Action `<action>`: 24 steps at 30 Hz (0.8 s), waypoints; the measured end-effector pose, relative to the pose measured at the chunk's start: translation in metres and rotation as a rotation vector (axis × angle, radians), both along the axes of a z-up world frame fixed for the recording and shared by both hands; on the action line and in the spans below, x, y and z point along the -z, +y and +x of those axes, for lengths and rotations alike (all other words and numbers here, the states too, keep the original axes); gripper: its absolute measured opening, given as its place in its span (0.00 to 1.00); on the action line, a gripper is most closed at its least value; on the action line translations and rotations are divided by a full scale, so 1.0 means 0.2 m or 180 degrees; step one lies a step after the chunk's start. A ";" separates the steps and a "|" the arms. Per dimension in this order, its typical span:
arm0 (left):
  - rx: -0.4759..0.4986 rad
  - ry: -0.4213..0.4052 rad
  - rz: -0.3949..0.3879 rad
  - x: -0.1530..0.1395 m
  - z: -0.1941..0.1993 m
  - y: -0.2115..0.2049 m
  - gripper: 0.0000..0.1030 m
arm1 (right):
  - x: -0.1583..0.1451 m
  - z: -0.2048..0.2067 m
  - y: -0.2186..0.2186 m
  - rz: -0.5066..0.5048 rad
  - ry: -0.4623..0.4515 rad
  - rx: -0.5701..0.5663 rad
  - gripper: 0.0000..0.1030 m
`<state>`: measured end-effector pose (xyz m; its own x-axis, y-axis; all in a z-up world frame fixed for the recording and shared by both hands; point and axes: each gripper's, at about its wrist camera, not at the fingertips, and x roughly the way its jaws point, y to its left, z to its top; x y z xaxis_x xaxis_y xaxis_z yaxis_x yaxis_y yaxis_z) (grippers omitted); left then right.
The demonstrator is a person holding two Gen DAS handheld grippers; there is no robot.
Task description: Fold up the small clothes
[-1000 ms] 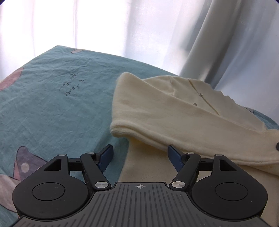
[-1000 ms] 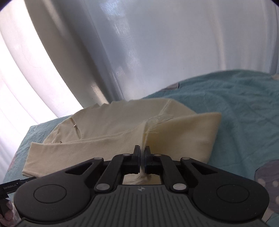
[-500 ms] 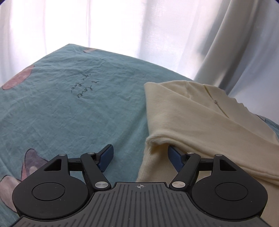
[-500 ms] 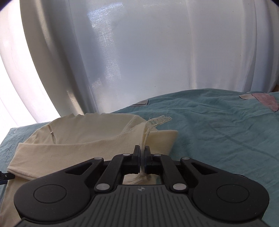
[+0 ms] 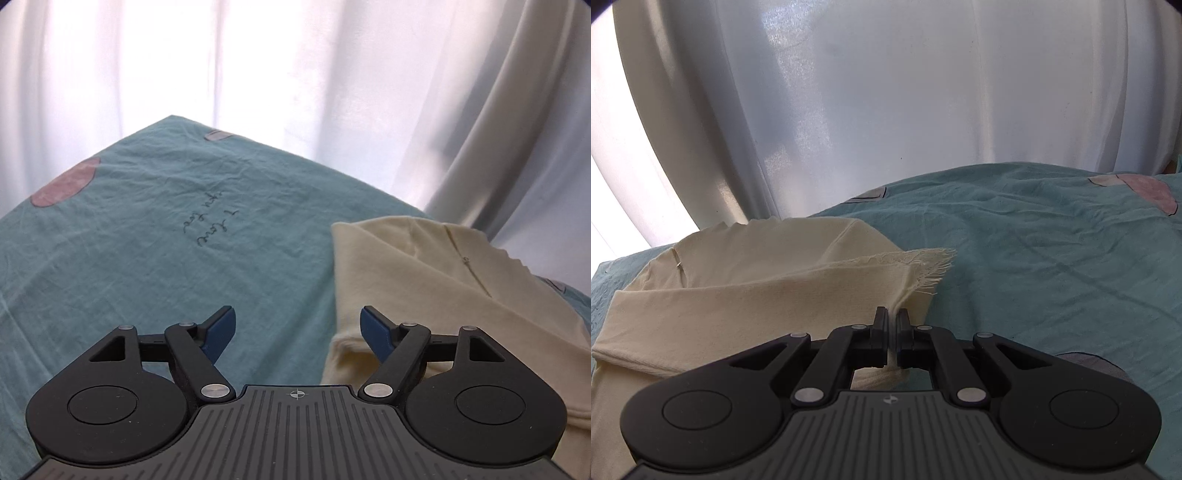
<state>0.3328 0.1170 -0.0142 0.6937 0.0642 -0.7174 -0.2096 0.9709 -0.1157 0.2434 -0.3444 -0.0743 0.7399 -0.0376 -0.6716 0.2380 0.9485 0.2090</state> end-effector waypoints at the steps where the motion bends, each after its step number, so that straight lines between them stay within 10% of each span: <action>1: 0.0075 0.0005 0.0015 0.00 0.01 -0.03 0.79 | 0.01 0.00 -0.01 0.0012 0.0017 0.0012 0.03; 7: 0.0449 0.0037 0.0216 0.05 0.06 -0.21 0.80 | -0.09 -0.03 -0.01 -0.0136 0.0048 0.0325 0.14; 11: 0.0808 0.0026 0.0221 0.11 0.14 -0.34 0.86 | -0.13 0.03 0.15 -0.0173 -0.0039 -0.0121 0.14; 16: 0.1034 -0.0041 0.0811 0.21 0.11 -0.48 0.87 | -0.01 0.09 0.42 -0.0317 0.0097 -0.0833 0.15; 24: 0.1151 -0.0109 0.0678 0.21 0.07 -0.41 0.89 | 0.01 0.04 0.32 -0.0446 0.0086 -0.0714 0.14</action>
<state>0.3478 0.0349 -0.0566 0.7220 -0.0435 -0.6905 0.1497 0.9842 0.0946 0.2510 -0.2808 -0.0756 0.7221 0.0315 -0.6910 0.0220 0.9974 0.0685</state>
